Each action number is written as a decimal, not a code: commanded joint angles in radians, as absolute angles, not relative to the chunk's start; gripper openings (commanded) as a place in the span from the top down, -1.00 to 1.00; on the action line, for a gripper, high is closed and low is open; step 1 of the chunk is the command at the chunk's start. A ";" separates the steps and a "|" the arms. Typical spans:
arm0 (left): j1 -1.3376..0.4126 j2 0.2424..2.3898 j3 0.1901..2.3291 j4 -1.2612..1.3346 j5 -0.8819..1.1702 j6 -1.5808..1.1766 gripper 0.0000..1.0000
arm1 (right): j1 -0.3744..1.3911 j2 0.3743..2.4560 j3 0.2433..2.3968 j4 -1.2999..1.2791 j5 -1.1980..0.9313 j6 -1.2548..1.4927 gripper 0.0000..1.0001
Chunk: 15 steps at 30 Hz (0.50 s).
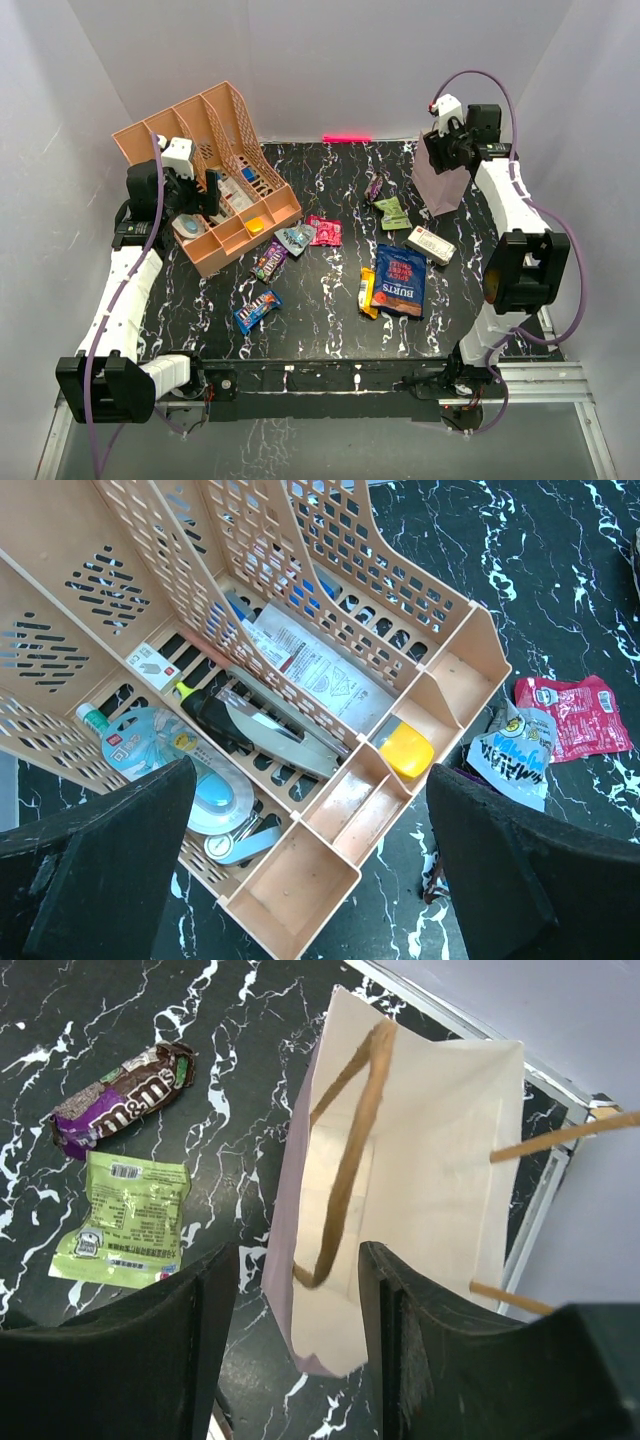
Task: Place the snacks into the paper bag
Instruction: Move the paper bag to the center of the board.
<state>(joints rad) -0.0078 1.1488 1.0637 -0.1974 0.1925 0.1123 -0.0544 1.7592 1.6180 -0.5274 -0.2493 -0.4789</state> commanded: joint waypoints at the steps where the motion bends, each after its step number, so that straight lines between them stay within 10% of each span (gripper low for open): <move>1: -0.002 1.115 1.052 -0.172 0.199 0.125 -0.97 | -0.058 1.792 1.692 -0.531 -0.303 -0.499 -0.03; 11: -0.002 1.116 1.054 -0.172 0.204 0.123 -0.97 | -0.063 1.803 1.712 -0.572 -0.304 -0.493 0.35; 15: -0.003 1.113 1.052 -0.171 0.204 0.124 -0.97 | -0.063 1.792 1.713 -0.611 -0.297 -0.470 0.80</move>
